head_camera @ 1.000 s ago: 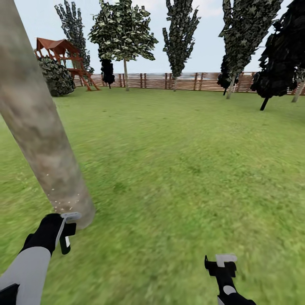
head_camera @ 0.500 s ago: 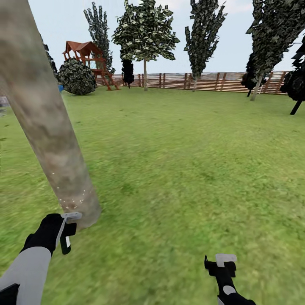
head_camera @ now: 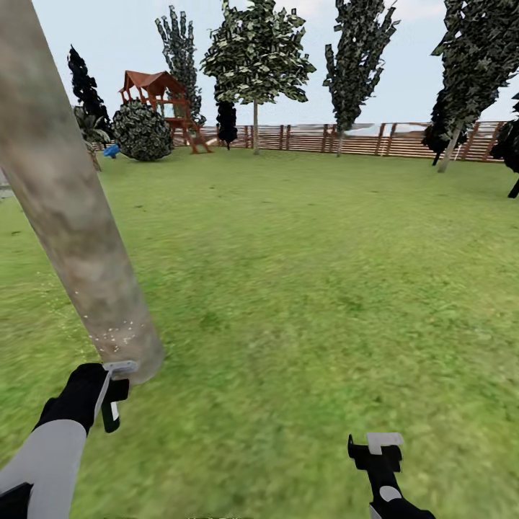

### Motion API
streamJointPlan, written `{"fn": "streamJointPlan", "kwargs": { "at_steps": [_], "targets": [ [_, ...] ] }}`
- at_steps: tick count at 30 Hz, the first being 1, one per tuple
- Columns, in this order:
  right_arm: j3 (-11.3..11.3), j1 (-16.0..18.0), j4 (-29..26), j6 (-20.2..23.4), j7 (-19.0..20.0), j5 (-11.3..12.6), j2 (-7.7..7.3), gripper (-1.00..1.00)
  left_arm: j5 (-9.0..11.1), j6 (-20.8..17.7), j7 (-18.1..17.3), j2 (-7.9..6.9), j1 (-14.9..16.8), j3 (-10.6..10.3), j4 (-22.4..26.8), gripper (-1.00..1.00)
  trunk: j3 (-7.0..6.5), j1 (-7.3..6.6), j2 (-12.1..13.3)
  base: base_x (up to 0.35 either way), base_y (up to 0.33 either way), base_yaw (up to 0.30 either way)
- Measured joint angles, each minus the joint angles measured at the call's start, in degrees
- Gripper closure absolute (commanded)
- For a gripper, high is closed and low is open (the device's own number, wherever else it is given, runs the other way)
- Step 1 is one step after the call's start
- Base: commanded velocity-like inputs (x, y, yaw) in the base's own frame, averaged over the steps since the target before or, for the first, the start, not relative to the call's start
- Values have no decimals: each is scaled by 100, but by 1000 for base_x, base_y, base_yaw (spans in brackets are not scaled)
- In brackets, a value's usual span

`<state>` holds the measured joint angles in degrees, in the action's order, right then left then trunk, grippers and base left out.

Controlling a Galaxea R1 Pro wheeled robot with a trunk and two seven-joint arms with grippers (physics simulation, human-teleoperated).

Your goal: In the garden, pick up the pesticide atomizer on the floor and spray pesticide onto both trees until each tree trunk is fully covered.

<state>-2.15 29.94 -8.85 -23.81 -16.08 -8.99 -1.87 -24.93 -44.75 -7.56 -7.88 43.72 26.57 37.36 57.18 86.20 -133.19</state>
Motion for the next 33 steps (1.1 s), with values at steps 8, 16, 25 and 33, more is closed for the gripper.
{"fn": "streamJointPlan", "kwargs": {
  "at_steps": [8,16,25,33],
  "targets": [
    [-9,0,0,0,0,0,-16,-100,26,-19,-104,66,108,-35,-5,100,0,0,0,0,-4,277],
    [-8,-1,-1,1,0,0,-33,-100,40,-118,-66,694,1219,-111,-5,100,-1,-1,0,0,0,110],
    [-8,-1,-1,1,-9,0,-43,-100,26,-160,-111,38,1258,-170,-19,100,0,0,0,0,0,2],
    [-8,-1,-6,1,-9,0,-43,-100,-47,-696,-112,191,1474,-175,1,100,0,0,0,0,0,244]
  ]
}}
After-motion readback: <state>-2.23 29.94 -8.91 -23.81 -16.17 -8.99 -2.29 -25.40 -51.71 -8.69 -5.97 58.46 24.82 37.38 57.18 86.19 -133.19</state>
